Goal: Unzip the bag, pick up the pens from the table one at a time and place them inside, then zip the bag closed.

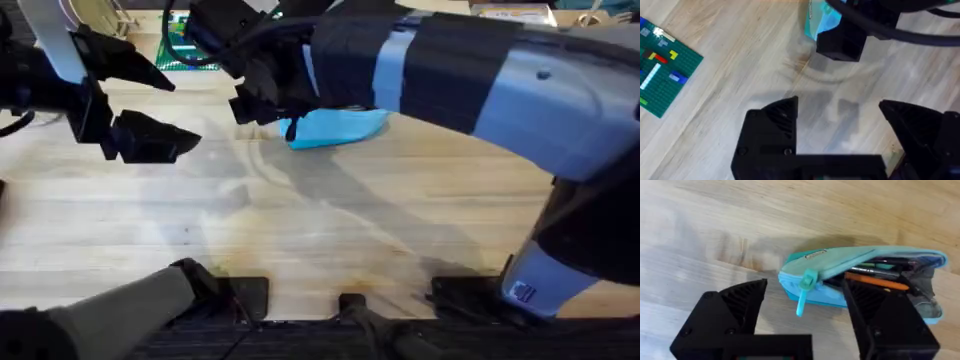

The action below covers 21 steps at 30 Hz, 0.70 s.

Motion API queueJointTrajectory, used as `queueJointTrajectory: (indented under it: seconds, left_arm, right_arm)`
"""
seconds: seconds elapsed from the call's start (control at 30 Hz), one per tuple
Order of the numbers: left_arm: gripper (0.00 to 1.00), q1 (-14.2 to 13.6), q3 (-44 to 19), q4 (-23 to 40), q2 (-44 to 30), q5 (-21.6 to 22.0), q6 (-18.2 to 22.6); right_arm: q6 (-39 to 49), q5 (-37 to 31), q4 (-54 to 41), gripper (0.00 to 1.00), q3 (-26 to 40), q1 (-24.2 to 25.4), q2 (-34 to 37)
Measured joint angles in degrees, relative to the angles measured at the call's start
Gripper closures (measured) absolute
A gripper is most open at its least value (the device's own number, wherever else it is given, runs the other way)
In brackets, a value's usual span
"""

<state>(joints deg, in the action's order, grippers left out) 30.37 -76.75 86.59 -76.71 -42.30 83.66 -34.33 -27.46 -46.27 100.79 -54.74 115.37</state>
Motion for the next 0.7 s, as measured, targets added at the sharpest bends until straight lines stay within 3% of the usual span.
queueJointTrajectory:
  seconds: [0.7]
  left_arm:
    - [0.007, 0.0, 0.0, 0.0, 0.0, -0.13, 0.0]
  right_arm:
    - [3.32, -0.2, 1.43, 0.196, 0.0, 0.0, 0.52]
